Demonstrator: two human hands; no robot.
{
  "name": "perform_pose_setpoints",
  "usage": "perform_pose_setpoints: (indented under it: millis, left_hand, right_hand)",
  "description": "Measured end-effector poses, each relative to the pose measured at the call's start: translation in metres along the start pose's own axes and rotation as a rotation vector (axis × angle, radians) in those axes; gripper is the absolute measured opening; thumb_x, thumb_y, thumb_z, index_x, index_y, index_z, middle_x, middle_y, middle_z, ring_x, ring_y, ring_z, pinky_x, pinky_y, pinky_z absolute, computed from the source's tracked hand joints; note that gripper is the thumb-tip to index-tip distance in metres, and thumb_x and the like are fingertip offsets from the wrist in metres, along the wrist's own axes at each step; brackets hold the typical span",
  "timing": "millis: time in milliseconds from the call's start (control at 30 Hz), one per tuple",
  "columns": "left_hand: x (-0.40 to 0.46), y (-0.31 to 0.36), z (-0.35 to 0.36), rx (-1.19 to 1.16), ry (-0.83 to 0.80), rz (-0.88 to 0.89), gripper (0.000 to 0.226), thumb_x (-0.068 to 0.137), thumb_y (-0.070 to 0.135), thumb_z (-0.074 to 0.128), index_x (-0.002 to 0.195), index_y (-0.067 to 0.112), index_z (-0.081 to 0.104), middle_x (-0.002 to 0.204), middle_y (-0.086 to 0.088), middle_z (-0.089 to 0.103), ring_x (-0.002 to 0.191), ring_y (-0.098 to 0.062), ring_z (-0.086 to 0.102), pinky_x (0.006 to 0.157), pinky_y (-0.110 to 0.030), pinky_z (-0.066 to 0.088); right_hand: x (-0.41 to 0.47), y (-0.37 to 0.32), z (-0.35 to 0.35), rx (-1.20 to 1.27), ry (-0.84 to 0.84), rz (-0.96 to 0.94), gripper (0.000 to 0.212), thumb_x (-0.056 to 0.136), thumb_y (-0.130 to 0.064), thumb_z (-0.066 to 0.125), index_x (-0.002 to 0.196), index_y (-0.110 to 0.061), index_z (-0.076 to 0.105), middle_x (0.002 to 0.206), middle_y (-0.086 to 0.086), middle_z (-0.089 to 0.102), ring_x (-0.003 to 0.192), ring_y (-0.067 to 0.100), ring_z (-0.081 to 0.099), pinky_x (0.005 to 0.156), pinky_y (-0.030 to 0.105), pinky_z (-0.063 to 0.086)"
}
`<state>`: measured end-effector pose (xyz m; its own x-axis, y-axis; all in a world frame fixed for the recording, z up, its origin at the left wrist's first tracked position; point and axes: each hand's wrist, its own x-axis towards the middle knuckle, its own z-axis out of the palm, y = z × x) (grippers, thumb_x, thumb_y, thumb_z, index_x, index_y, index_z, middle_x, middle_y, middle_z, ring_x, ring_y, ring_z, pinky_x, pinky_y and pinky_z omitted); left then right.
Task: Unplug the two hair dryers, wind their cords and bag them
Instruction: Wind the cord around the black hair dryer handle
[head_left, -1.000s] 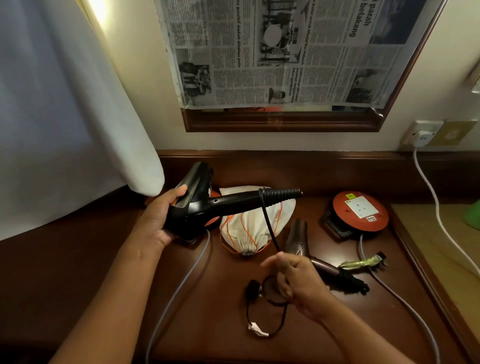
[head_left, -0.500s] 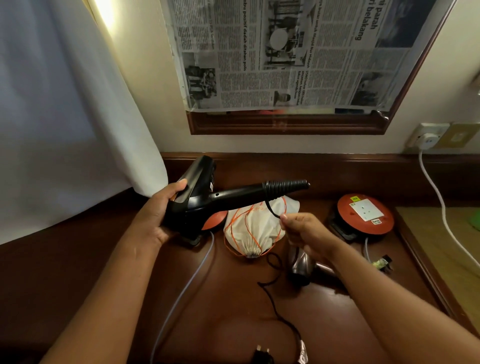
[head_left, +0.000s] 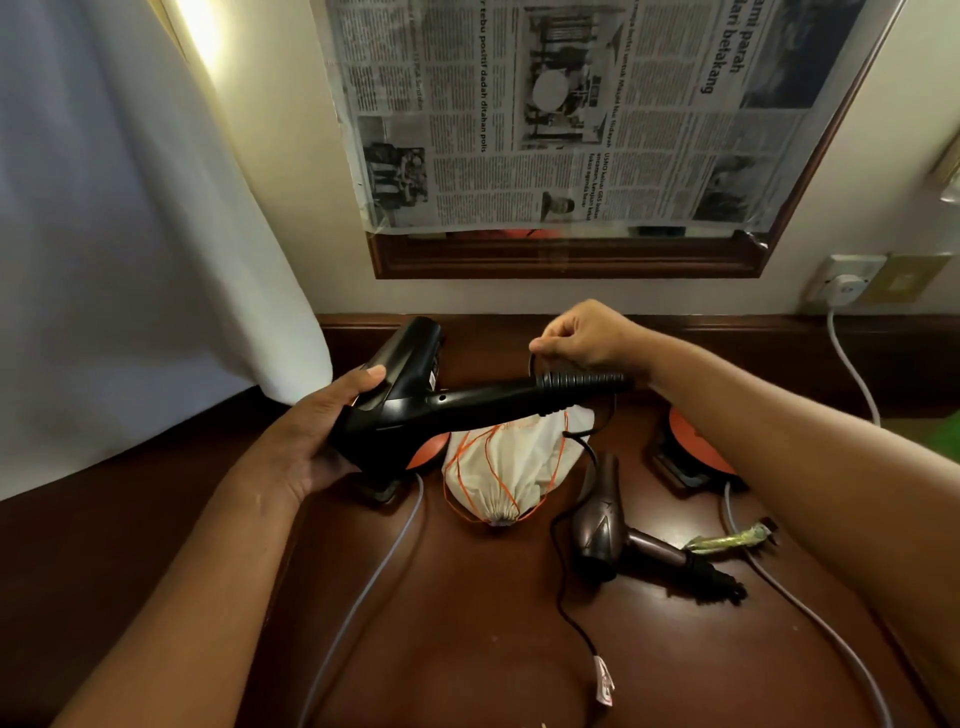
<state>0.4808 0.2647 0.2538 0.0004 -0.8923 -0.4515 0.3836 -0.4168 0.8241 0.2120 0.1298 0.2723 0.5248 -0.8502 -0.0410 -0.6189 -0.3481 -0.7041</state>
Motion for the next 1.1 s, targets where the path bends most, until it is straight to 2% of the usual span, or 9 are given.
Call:
perform_pose_setpoints:
  millis: [67,167,267,433,600,733,867,1000,1100]
  left_hand:
    - [0.001,0.004,0.002,0.029,-0.021,0.005,0.045,0.074,0.033,0.066,0.116,0.017,0.062,0.096,-0.012,0.07,0.083,-0.026,0.069,0.082,-0.048,0.052]
    - [0.003,0.01,0.005,0.061,-0.036,0.03,0.045,0.075,0.036,0.066,0.116,0.019,0.062,0.097,-0.011,0.071,0.082,-0.026,0.07,0.079,-0.052,0.053]
    - [0.005,0.017,0.012,0.079,-0.042,0.075,0.047,0.075,0.031,0.066,0.121,0.023,0.058,0.103,-0.013,0.068,0.078,-0.024,0.072,0.069,-0.046,0.06]
    - [0.009,0.026,0.025,0.132,-0.017,0.149,0.059,0.075,0.026,0.068,0.131,0.024,0.051,0.111,-0.015,0.062,0.082,-0.025,0.071,0.057,-0.036,0.057]
    - [0.016,0.024,0.034,0.196,0.055,0.201,0.053,0.082,0.025,0.068,0.131,0.027,0.049,0.117,-0.018,0.06,0.098,-0.033,0.065,0.064,-0.038,0.058]
    - [0.022,0.015,0.035,0.196,0.146,0.245,0.046,0.085,0.025,0.065,0.129,0.026,0.052,0.112,-0.015,0.062,0.095,-0.032,0.065,0.072,-0.041,0.058]
    - [0.025,0.0,0.032,0.163,0.212,0.256,0.042,0.083,0.025,0.066,0.124,0.029,0.058,0.112,-0.014,0.064,0.099,-0.034,0.064,0.089,-0.052,0.053]
    - [0.021,-0.014,0.03,0.09,0.245,0.264,0.043,0.082,0.022,0.067,0.125,0.027,0.06,0.111,-0.014,0.066,0.092,-0.03,0.066,0.071,-0.038,0.057]
    - [0.017,-0.023,0.029,0.06,0.249,0.287,0.047,0.081,0.021,0.068,0.127,0.025,0.059,0.11,-0.015,0.067,0.088,-0.029,0.068,0.058,-0.031,0.055]
  right_hand:
    - [0.001,-0.007,-0.009,0.008,0.006,-0.023,0.027,0.09,-0.024,0.064,0.067,-0.011,0.071,0.053,-0.011,0.061,0.048,-0.003,0.05,0.053,0.011,0.041]
    - [0.005,-0.021,-0.023,-0.078,0.032,-0.064,0.032,0.09,-0.023,0.064,0.07,0.001,0.069,0.052,-0.003,0.052,0.042,0.0,0.04,0.045,0.01,0.035]
    - [0.005,-0.038,-0.039,-0.172,0.043,-0.1,0.027,0.089,-0.025,0.065,0.074,-0.004,0.072,0.061,0.002,0.061,0.048,-0.001,0.048,0.051,0.012,0.039]
    - [-0.003,-0.059,-0.056,-0.324,0.069,-0.15,0.023,0.091,-0.024,0.063,0.077,-0.007,0.072,0.06,-0.008,0.058,0.048,-0.01,0.052,0.046,0.003,0.035]
    - [-0.016,-0.056,-0.05,-0.474,0.058,-0.193,0.025,0.091,-0.028,0.062,0.082,-0.008,0.074,0.077,0.002,0.069,0.07,0.009,0.061,0.06,0.017,0.043]
    - [-0.034,-0.052,-0.039,-0.559,0.042,-0.215,0.025,0.093,-0.03,0.058,0.081,-0.012,0.071,0.068,-0.006,0.059,0.067,0.012,0.056,0.057,0.019,0.037]
    - [-0.055,-0.042,-0.017,-0.569,0.043,-0.174,0.026,0.095,-0.034,0.052,0.073,-0.024,0.06,0.067,-0.007,0.057,0.067,0.015,0.057,0.061,0.029,0.043]
    - [-0.078,-0.027,0.012,-0.436,0.177,-0.1,0.031,0.096,-0.032,0.047,0.068,-0.021,0.054,0.061,-0.007,0.051,0.061,0.017,0.052,0.055,0.029,0.037]
    - [-0.094,-0.019,0.036,-0.24,0.275,-0.055,0.03,0.096,-0.023,0.046,0.071,-0.011,0.059,0.061,0.002,0.055,0.057,0.02,0.052,0.054,0.038,0.042]
